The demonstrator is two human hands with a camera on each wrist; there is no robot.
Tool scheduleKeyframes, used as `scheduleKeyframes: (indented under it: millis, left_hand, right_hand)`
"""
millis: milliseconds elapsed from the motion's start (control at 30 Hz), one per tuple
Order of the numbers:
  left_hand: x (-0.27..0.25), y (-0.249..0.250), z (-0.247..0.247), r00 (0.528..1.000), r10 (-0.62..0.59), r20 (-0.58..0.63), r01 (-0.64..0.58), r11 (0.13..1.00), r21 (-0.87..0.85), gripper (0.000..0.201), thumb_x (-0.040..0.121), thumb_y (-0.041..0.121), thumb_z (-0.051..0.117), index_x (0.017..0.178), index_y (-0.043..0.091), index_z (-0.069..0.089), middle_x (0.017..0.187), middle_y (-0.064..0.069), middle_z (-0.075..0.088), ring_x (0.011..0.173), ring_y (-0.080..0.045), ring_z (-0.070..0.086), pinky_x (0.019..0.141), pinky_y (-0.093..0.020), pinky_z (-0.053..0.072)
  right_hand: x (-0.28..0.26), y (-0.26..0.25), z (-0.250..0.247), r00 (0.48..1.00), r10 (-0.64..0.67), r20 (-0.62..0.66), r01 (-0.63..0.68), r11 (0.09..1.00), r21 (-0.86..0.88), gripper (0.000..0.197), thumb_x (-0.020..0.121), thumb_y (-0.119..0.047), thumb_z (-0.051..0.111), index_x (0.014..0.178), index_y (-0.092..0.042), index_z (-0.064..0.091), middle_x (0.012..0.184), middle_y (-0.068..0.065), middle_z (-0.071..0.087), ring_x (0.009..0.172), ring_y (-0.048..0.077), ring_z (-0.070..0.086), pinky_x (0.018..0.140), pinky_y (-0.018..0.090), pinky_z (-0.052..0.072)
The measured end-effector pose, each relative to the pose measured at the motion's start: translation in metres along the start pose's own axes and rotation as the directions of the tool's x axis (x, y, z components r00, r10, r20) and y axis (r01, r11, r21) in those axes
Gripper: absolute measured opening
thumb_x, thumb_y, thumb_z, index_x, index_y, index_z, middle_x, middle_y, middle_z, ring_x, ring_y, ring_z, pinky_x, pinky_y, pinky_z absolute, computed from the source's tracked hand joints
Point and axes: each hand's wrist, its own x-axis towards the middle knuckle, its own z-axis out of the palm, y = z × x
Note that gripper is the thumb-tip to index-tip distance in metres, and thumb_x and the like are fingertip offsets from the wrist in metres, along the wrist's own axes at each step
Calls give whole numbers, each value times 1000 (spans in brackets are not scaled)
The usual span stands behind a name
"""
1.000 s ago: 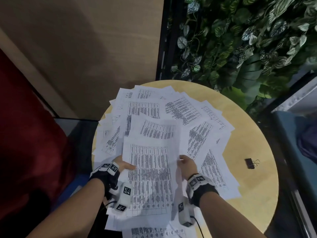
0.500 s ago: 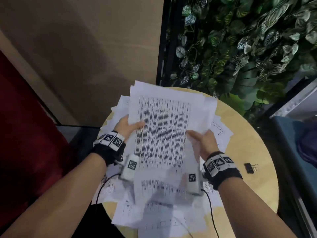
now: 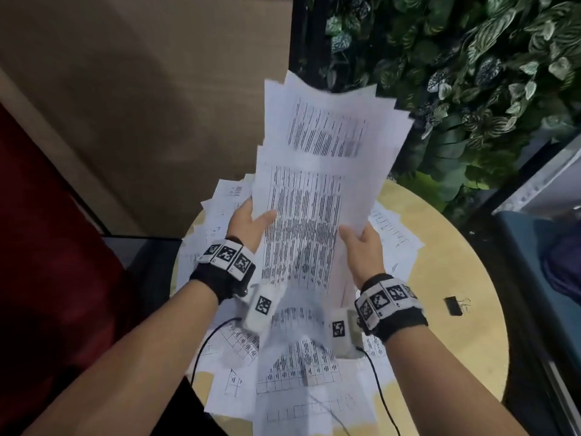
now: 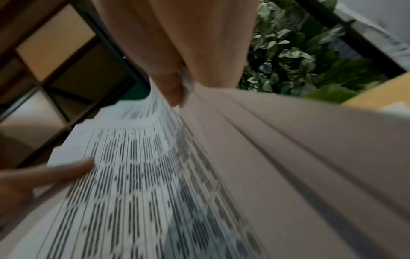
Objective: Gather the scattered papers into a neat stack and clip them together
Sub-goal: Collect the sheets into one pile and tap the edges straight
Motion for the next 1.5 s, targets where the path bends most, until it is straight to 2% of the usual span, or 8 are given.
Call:
scheduleKeyframes:
  millis: [167,400,600,867,1000,1300,1400,1500]
  left_hand:
    - [-11,27,3,978,137,-157,-155,982,-105,25,90,15,58,114,11,58,95,13,61,81,10,58,65,11,40]
    - [-30,-11,14,995,11,-104,-22,995,-102,40,78,26,71,113,13,56,101,7,62,98,-10,59,91,-22,42]
    - [-31,-47,9,986,-159,-39,155,984,-91,66,64,30,82,119,9,54,114,-3,64,107,-22,60,99,-41,46]
    - [-14,-45,-6,983,-182,-18,181,983,-21,117,27,68,81,124,8,55,122,-6,63,114,-23,58,103,-42,43]
    - [-16,-28,-6,990,-144,-2,144,989,20,79,58,29,85,125,3,51,116,0,56,113,-13,50,101,-26,37]
    - [-14,-25,3,992,-108,-70,111,993,42,20,77,32,72,76,17,58,73,2,60,69,-17,58,60,-16,50]
    - [-16,-1,7,985,-86,-148,73,993,-92,44,80,33,69,108,2,57,99,-2,64,97,-19,60,89,-24,45]
    - [-21,-2,9,991,-57,-122,41,991,-128,31,82,15,67,109,15,52,94,14,60,89,-2,57,94,-19,38]
  right_hand:
    - [-16,-17,3,953,-248,-173,264,961,79,19,97,-18,47,112,-8,54,118,7,61,111,15,56,97,17,43]
    - [-29,10,1,963,-226,-148,247,958,146,23,95,-14,50,117,-17,51,106,-19,58,88,-24,54,87,1,41]
    - [-35,34,-11,995,-101,-26,102,993,57,24,78,-6,72,88,-26,62,83,-10,66,68,-13,63,74,20,52]
    - [-28,30,-28,992,-102,-79,113,981,159,59,67,-14,81,120,-11,55,101,-8,66,84,-15,62,79,13,48]
    - [-25,25,-24,997,-73,-29,78,974,215,54,63,-16,81,112,-17,56,99,-6,68,83,-5,67,75,14,54]
    - [-29,4,0,975,-133,-176,168,966,198,15,83,-10,68,82,-24,63,78,-8,64,67,-6,59,72,24,49]
    - [-29,-12,6,949,-230,-215,278,932,232,9,88,-12,62,93,-20,62,84,-12,63,72,-5,59,66,6,48]
    - [-30,-3,11,961,-243,-134,263,951,164,24,89,-17,60,113,-21,58,98,-15,61,88,-1,60,81,14,48]
